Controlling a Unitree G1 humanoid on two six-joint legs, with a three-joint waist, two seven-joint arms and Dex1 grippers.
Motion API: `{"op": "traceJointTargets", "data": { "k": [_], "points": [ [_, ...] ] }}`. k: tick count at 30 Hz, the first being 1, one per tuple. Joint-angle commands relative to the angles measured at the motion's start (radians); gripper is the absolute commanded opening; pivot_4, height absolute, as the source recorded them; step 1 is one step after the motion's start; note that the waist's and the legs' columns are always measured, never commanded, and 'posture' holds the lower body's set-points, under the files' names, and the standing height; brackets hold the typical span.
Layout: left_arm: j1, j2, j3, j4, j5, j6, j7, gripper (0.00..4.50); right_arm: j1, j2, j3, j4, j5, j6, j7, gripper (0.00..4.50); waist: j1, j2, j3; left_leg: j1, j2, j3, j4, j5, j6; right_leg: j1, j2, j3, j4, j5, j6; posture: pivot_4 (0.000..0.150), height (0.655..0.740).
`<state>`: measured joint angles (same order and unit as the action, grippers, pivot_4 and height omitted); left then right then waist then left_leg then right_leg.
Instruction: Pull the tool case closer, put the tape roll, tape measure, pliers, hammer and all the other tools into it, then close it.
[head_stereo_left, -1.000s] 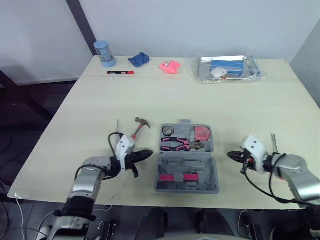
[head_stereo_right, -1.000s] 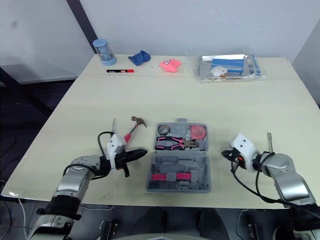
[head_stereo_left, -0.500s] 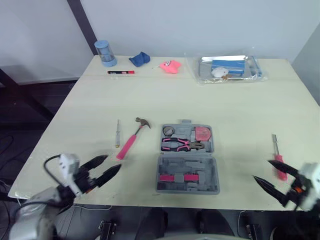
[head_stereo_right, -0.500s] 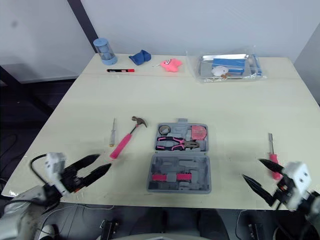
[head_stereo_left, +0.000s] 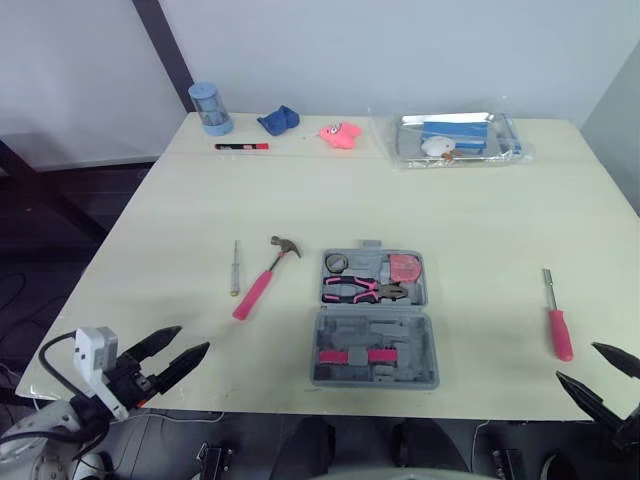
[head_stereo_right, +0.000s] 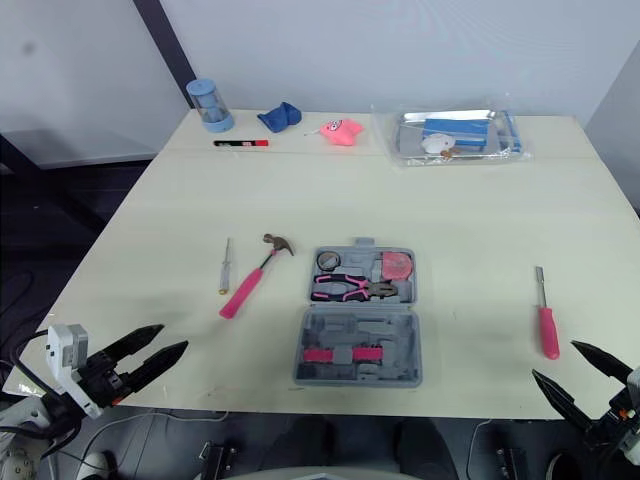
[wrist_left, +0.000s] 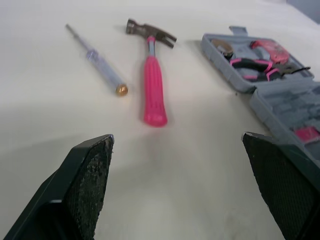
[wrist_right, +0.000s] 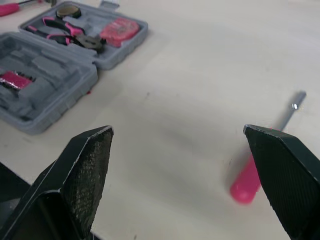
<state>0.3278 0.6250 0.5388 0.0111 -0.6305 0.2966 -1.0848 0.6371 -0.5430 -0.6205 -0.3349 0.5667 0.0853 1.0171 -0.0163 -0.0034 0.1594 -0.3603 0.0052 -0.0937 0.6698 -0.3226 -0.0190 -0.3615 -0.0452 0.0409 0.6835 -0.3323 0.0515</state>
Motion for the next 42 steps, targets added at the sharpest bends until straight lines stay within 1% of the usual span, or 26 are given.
{"op": "traceJointTargets", "data": {
  "k": [1, 3, 5, 7, 9, 10, 13, 16, 22, 23, 24, 25, 26, 28, 29, 34, 42],
  "points": [
    [-0.075, 0.061, -0.022, -0.066, 0.001, 0.075, 0.064, 4.39, -0.086, -0.063, 0.093, -0.126, 0.070, 0.074, 0.007, 4.39, -0.001, 0.000, 0.000, 0.000, 0.000, 0.000, 0.000, 0.000, 0.000, 0.000, 0.000, 0.000, 0.000, 0.000, 0.000, 0.150, 0.7400],
    [-0.137, 0.084, -0.040, -0.085, 0.010, 0.132, 0.132, 4.39, -0.150, -0.098, 0.153, -0.178, 0.093, 0.122, 0.006, 4.39, -0.001, 0.000, 0.000, 0.000, 0.000, 0.000, 0.000, 0.000, 0.000, 0.000, 0.000, 0.000, 0.001, 0.000, 0.000, 0.150, 0.7400],
    [-0.219, 0.112, -0.066, -0.115, 0.070, 0.232, 0.293, 4.39, -0.236, -0.138, 0.222, -0.221, 0.115, 0.161, 0.014, 4.39, 0.002, 0.000, 0.000, 0.000, 0.000, -0.001, 0.001, 0.000, 0.000, 0.000, 0.000, -0.001, 0.001, 0.000, 0.000, 0.150, 0.7400],
    [-0.300, 0.127, -0.092, -0.129, 0.066, 0.325, 0.367, 4.39, -0.331, -0.166, 0.290, -0.246, 0.129, 0.189, 0.020, 4.39, 0.002, 0.000, 0.000, -0.001, 0.000, -0.002, 0.001, 0.000, 0.000, 0.000, 0.001, -0.002, 0.000, 0.000, 0.000, 0.150, 0.7400],
    [-0.379, 0.105, -0.106, -0.125, 0.077, 0.390, 0.462, 4.39, -0.419, -0.178, 0.345, -0.253, 0.140, 0.212, 0.017, 4.39, 0.002, -0.001, 0.001, -0.003, -0.001, -0.004, 0.002, 0.001, -0.002, -0.001, 0.006, -0.003, -0.001, 0.000, 0.000, 0.150, 0.7400],
    [-0.408, 0.095, -0.113, -0.121, 0.088, 0.419, 0.509, 4.39, -0.455, -0.179, 0.365, -0.253, 0.145, 0.222, 0.013, 4.39, 0.002, -0.001, 0.000, -0.003, -0.001, -0.004, 0.002, 0.003, -0.004, 0.000, 0.006, -0.003, -0.002, 0.000, 0.000, 0.150, 0.7400],
    [-0.494, 0.042, -0.150, -0.130, 0.117, 0.522, 0.653, 4.39, -0.567, -0.175, 0.419, -0.239, 0.153, 0.246, 0.003, 4.39, 0.001, -0.001, 0.000, -0.004, -0.001, -0.004, 0.002, 0.003, -0.004, -0.001, 0.006, -0.004, -0.004, 0.000, 0.000, 0.150, 0.7400],
    [-0.559, 0.002, -0.191, -0.119, 0.155, 0.604, 0.757, 4.39, -0.654, -0.167, 0.448, -0.217, 0.166, 0.269, -0.007, 4.39, 0.001, -0.002, 0.001, -0.005, -0.002, -0.004, 0.002, 0.003, -0.005, -0.001, 0.006, -0.006, -0.004, 0.000, 0.001, 0.150, 0.7400],
    [-0.658, -0.080, -0.251, -0.026, 0.220, 0.607, 0.850, 4.39, -0.776, -0.166, 0.485, -0.149, 0.157, 0.286, 0.012, 4.39, 0.002, -0.003, 0.001, -0.005, -0.002, -0.005, 0.003, 0.003, -0.005, -0.002, 0.006, -0.007, -0.001, 0.000, 0.001, 0.150, 0.7400],
    [-0.676, -0.101, -0.260, -0.005, 0.230, 0.604, 0.865, 4.01, -0.798, -0.169, 0.491, -0.130, 0.150, 0.283, 0.020, 4.50, 0.002, -0.003, 0.001, -0.005, -0.002, -0.005, 0.005, 0.003, -0.005, -0.002, 0.006, -0.007, 0.000, 0.000, 0.001, 0.150, 0.7400],
    [-0.687, -0.113, -0.272, 0.009, 0.242, 0.606, 0.876, 3.86, -0.812, -0.171, 0.495, -0.119, 0.146, 0.283, 0.024, 4.50, 0.002, -0.003, 0.001, -0.005, -0.002, -0.005, 0.005, 0.003, -0.005, -0.002, 0.006, -0.007, 0.000, 0.000, 0.001, 0.150, 0.7400],
    [-0.693, -0.119, -0.279, 0.018, 0.252, 0.608, 0.880, 3.52, -0.819, -0.172, 0.497, -0.112, 0.145, 0.284, 0.026, 4.50, 0.002, -0.003, 0.001, -0.005, -0.002, -0.005, 0.006, 0.003, -0.005, -0.002, 0.006, -0.007, 0.001, 0.000, 0.001, 0.150, 0.7400],
    [-0.701, -0.128, -0.282, 0.029, 0.262, 0.603, 0.889, 3.11, -0.824, -0.173, 0.498, -0.108, 0.144, 0.284, 0.029, 4.50, 0.002, -0.003, 0.001, -0.006, -0.003, -0.005, 0.007, 0.003, -0.005, -0.002, 0.006, -0.007, 0.001, 0.000, 0.001, 0.150, 0.7400],
    [-0.713, -0.145, -0.281, 0.053, 0.284, 0.589, 0.914, 2.11, -0.823, -0.175, 0.498, -0.107, 0.142, 0.285, 0.032, 4.50, 0.002, -0.003, 0.001, -0.006, -0.003, -0.005, 0.007, 0.003, -0.005, -0.002, 0.006, -0.008, 0.001, 0.000, 0.001, 0.150, 0.7400],
    [-0.717, -0.152, -0.283, 0.063, 0.291, 0.584, 0.919, 1.53, -0.821, -0.176, 0.496, -0.107, 0.142, 0.286, 0.032, 4.50, 0.002, -0.003, 0.001, -0.007, -0.003, -0.006, 0.007, 0.003, -0.005, -0.003, 0.006, -0.008, 0.001, 0.000, 0.001, 0.150, 0.7400],
    [-0.736, -0.177, -0.277, 0.108, 0.316, 0.562, 0.944, 1.53, -0.815, -0.176, 0.489, -0.112, 0.141, 0.291, 0.021, 4.50, 0.003, -0.003, 0.001, -0.008, -0.003, -0.006, 0.011, 0.003, -0.005, -0.004, 0.005, -0.008, 0.005, 0.000, 0.001, 0.150, 0.7400],
    [-0.752, -0.183, -0.269, 0.145, 0.336, 0.533, 0.953, 1.53, -0.814, -0.173, 0.486, -0.109, 0.134, 0.292, 0.015, 4.50, 0.002, -0.003, 0.001, -0.008, -0.003, -0.006, 0.014, 0.003, -0.005, -0.004, 0.005, -0.008, 0.010, 0.000, 0.001, 0.150, 0.7400]
  ]
}}
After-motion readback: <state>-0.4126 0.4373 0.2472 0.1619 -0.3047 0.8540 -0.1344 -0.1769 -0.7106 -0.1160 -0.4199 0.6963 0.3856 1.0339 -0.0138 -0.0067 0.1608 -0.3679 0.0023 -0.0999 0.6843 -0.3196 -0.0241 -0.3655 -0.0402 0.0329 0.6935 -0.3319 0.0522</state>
